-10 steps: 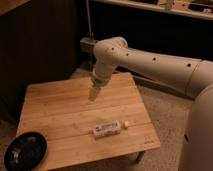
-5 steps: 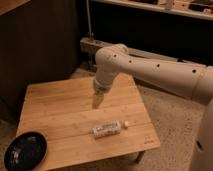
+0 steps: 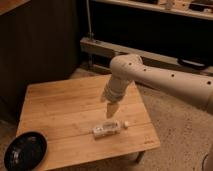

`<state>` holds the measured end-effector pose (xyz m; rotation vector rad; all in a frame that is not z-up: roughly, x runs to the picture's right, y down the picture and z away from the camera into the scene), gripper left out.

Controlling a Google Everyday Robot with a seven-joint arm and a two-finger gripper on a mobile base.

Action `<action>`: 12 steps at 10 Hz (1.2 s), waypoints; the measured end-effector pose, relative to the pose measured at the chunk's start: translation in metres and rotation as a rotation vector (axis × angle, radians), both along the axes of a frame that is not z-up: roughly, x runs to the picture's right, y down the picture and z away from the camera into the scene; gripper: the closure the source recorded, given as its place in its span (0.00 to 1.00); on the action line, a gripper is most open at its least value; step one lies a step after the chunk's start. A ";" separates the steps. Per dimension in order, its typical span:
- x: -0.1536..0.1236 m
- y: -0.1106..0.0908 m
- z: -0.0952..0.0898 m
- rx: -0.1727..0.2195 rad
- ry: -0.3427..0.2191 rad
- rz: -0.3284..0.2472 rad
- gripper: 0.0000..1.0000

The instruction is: Place the bottle in the ceramic bowl

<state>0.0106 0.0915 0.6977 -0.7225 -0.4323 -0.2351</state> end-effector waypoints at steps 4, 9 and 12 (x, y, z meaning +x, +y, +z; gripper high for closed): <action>-0.006 0.004 0.000 -0.003 -0.020 -0.009 0.35; -0.015 0.069 0.039 -0.051 -0.044 0.024 0.35; -0.018 0.095 0.057 -0.077 -0.059 0.020 0.35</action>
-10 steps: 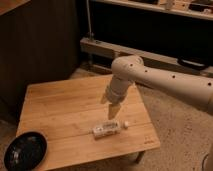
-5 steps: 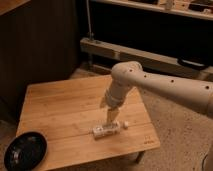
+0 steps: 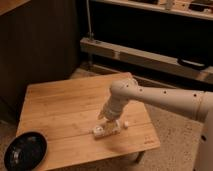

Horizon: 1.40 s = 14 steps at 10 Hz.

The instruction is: Place the bottle in the ceramic bowl

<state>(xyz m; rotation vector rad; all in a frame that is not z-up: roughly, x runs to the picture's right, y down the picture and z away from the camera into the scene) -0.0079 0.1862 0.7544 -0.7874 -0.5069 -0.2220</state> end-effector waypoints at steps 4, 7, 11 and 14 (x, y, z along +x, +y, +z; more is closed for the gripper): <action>-0.009 0.007 0.013 0.001 -0.034 -0.032 0.35; -0.018 0.023 0.025 -0.009 -0.050 -0.062 0.35; -0.031 0.038 0.034 -0.017 -0.056 -0.071 0.39; -0.059 0.037 0.036 -0.027 -0.097 -0.110 0.70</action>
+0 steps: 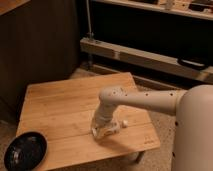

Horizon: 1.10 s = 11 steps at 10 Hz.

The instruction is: Place the bottle in the ceramic bowl

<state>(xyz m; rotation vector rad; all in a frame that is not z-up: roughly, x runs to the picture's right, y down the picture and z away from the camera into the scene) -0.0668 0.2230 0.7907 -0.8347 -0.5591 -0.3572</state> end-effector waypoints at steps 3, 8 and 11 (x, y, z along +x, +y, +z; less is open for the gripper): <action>-0.034 0.007 -0.002 -0.020 -0.063 -0.085 0.97; -0.086 -0.015 -0.019 -0.003 -0.167 -0.160 1.00; -0.131 -0.068 -0.068 0.058 -0.273 -0.179 1.00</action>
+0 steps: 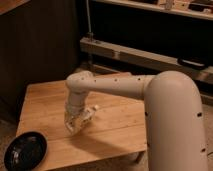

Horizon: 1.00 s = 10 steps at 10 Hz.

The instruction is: Place the bottle in the ceramic bowl

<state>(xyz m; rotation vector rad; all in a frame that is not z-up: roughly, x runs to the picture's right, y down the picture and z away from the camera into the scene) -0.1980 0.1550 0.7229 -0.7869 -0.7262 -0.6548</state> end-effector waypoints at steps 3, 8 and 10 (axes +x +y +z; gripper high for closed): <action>-0.057 -0.031 -0.061 0.026 -0.171 -0.040 1.00; -0.151 0.013 -0.148 -0.045 -0.559 -0.173 1.00; -0.176 0.036 -0.171 -0.120 -0.769 -0.259 1.00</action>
